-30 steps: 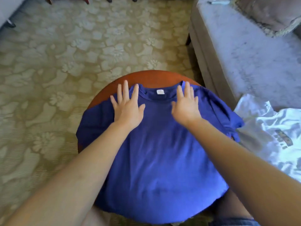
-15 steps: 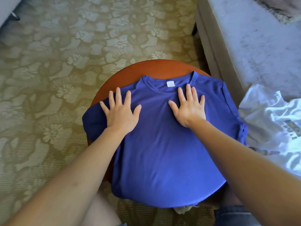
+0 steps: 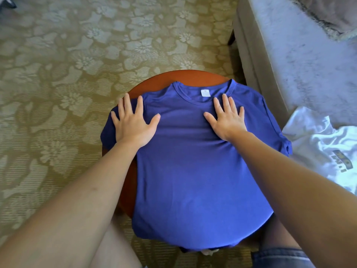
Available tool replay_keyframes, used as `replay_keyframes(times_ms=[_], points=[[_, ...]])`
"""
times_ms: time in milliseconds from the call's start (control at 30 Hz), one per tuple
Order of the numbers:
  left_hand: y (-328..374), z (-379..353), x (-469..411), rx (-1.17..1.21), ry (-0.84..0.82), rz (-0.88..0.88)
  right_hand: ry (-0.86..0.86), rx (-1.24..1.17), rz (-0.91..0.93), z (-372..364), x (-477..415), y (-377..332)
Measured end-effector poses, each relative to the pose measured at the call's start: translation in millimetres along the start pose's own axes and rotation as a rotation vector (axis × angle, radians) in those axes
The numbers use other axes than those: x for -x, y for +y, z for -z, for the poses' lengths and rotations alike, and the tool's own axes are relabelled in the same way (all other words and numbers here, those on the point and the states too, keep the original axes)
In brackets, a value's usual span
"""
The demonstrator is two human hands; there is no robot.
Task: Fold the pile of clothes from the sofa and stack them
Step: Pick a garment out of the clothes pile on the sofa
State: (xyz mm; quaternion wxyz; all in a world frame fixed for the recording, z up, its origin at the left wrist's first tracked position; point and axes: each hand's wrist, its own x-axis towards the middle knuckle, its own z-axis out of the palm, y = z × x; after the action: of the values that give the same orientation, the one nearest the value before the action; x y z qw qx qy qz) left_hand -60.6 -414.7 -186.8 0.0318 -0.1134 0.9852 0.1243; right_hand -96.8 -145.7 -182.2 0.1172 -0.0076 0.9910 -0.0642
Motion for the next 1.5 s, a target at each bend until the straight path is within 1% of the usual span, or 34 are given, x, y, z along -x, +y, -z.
replay_keyframes(times_ms=[67, 167, 200, 267, 300, 433, 500, 600, 667, 700, 833, 867, 933, 1000, 1100, 1167, 1200, 1333, 1367, 1467, 1500], points=[[1.1, -1.4, -0.7, -0.053, -0.022, 0.015, -0.004, -0.043, -0.031, 2.9, 5.0, -7.1], [2.3, -1.9, -2.4, -0.076, -0.04, 0.03, 0.118, -0.088, -0.053, -1.6, 31.1, -34.2], [2.2, -1.7, -2.2, -0.076, -0.04, 0.033, 0.12, -0.111, -0.054, -5.0, 39.7, -44.5], [2.1, -1.0, -1.6, -0.082, -0.044, 0.035, 0.058, -0.128, -0.073, -14.0, 50.5, -56.8], [1.9, -0.6, -0.9, -0.084, -0.05, 0.035, 0.035, -0.105, -0.085, -18.9, 53.0, -58.5], [0.2, -1.4, 1.9, -0.044, -0.038, 0.034, 0.043, -0.023, -0.082, -26.7, 47.8, -54.4], [-0.2, -0.3, 2.4, 0.035, 0.005, 0.041, 0.042, -0.021, -0.079, -25.6, 44.7, -54.4], [-3.0, 0.6, 2.7, 0.221, 0.16, 0.088, 0.048, -0.024, -0.08, -24.6, 41.4, -53.4], [-5.2, 0.1, 4.2, 0.252, 0.234, 0.079, 0.053, -0.016, -0.082, -25.5, 42.2, -52.9], [-5.5, -0.2, 5.3, 0.224, 0.228, 0.06, 0.056, -0.017, -0.081, -25.5, 42.8, -53.2], [-8.9, 6.6, 6.2, 0.049, 0.065, -0.003, 0.054, -0.03, -0.08, -24.0, 43.6, -53.3], [-12.6, 11.0, 6.0, 0.023, 0.064, 0.003, 0.053, -0.027, -0.079, -23.6, 44.2, -53.1], [-24.2, 20.9, 5.9, 0.004, 0.099, 0.09, 0.052, -0.022, -0.077, -23.2, 43.9, -52.7], [-38.3, 29.3, 8.8, 0.056, 0.079, 0.237, 0.055, -0.027, -0.074, -22.8, 43.7, -52.6], [-55.3, 30.2, 16.5, 0.286, -0.025, 0.372, 0.065, -0.027, -0.075, -23.4, 44.0, -53.0], [-58.0, 26.1, 21.5, 0.502, -0.06, 0.384, 0.068, -0.027, -0.077, -23.6, 44.0, -53.2], [-56.9, 24.2, 24.2, 0.578, -0.049, 0.374, 0.067, -0.026, -0.079, -23.4, 44.1, -53.0], [-51.7, 22.6, 32.7, 0.653, 0.078, 0.354, 0.072, -0.016, -0.087, -22.9, 44.0, -53.4], [-51.9, 22.8, 33.5, 0.669, 0.078, 0.396, 0.071, -0.016, -0.088, -23.1, 43.9, -53.6], [-54.7, 24.8, 32.3, 0.764, 0.019, 0.632, 0.068, -0.013, -0.092, -23.8, 44.3, -54.1], [-55.3, 25.3, 31.5, 0.79, 0.001, 0.664, 0.071, -0.012, -0.094, -23.8, 44.4, -54.3]])
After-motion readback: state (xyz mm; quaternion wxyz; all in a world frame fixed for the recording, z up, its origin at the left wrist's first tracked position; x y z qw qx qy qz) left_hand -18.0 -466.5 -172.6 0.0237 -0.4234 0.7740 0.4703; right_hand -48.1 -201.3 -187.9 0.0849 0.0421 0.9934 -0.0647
